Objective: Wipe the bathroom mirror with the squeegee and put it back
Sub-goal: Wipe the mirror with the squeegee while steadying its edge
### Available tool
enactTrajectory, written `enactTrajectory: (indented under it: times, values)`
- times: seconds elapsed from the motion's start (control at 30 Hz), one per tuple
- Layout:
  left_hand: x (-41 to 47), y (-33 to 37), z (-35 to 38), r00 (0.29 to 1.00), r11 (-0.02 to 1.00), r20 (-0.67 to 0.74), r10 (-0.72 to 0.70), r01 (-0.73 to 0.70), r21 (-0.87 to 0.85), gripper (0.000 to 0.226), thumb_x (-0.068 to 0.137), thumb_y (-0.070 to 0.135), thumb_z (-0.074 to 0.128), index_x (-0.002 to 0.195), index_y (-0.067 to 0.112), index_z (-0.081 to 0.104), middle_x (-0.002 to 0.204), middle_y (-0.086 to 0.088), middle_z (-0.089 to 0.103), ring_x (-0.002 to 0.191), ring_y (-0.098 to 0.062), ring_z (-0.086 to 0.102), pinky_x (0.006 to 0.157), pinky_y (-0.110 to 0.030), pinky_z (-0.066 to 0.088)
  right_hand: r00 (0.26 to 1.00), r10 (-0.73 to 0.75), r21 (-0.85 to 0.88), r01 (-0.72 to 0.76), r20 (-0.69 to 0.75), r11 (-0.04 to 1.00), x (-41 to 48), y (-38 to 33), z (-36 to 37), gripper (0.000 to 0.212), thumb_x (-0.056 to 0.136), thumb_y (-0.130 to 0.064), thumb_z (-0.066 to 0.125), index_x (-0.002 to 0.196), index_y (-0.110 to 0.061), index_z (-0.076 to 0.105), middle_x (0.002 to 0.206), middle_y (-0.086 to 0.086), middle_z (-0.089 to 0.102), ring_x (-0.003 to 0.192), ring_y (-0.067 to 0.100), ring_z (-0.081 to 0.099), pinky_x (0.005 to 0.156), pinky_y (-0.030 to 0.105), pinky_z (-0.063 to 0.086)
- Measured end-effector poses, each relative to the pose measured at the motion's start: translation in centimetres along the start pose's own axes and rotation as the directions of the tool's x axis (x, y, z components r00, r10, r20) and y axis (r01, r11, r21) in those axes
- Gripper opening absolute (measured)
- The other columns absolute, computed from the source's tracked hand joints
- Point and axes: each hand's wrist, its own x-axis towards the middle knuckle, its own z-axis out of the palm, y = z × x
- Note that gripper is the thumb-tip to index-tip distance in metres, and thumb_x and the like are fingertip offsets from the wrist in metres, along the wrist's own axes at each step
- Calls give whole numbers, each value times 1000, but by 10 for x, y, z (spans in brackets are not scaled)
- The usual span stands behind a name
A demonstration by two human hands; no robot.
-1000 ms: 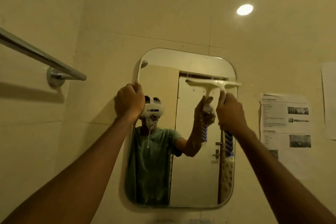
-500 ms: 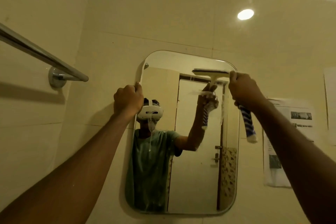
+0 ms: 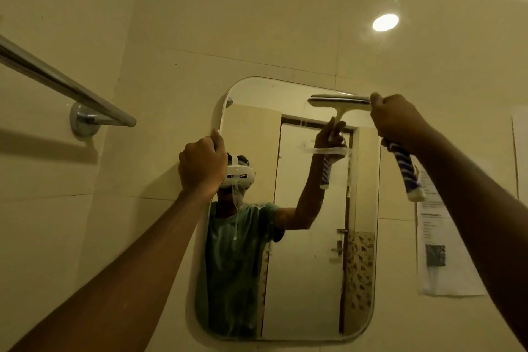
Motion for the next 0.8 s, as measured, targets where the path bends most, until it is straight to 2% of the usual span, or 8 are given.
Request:
enactTrajectory:
  times: [0.13,0.27,0.37,0.47,0.57,0.73,0.8]
  values:
    - [-1,-3,2,1000,1000,-27,6,-7,-16,57,103,32,31,66,3,63,51,-5,51,43,-17,46,44,-19,25,999,-10,-37,11,42,999,-39,29,24,47,104,-36,28,73,-9,50,61,8,52,47,17,49,46,27,43]
    - [0,-4,0,1000,1000,-21,13,-14,-16,55,102,31,33,69,2,64,53,-5,52,45,-17,47,46,-16,23,992,41,-14,-40,121,999,-86,53,43,46,104,-35,28,77,-8,54,58,7,51,44,17,48,44,30,47]
    - [-2,-6,0,998,999,-37,48,-48,6,54,102,29,34,69,0,65,52,-5,51,46,-20,48,45,-18,24,990,76,-48,-71,119,996,-74,35,29,48,104,-39,29,74,-9,51,61,7,51,48,17,48,47,28,45]
    - [-2,-9,2,997,998,-47,66,-65,21,55,102,29,33,65,1,63,49,-5,50,42,-20,48,44,-17,24,998,64,-26,-63,18,998,-29,4,6,46,103,-40,31,83,-4,52,65,8,51,49,17,49,44,25,40]
    - [-3,-9,5,997,998,-46,58,-57,10,57,102,31,32,62,3,61,48,-6,51,41,-21,51,44,-20,31,996,92,14,-92,17,996,-7,-10,-2,39,103,-39,31,95,-5,48,69,7,49,50,16,48,42,25,39]
    - [-4,-10,6,997,998,-42,63,-63,4,55,102,30,32,63,5,60,49,-3,49,40,-14,44,44,-16,24,998,19,-6,-18,57,1000,-55,29,33,47,104,-36,28,74,-9,50,59,6,49,46,16,46,45,27,43]
    - [-5,-9,5,997,998,-48,61,-61,1,54,102,30,32,63,4,60,49,-2,48,39,-11,41,44,-15,23,996,40,29,-42,79,999,-80,46,48,47,104,-35,28,72,-10,51,57,6,48,46,17,45,47,31,45]
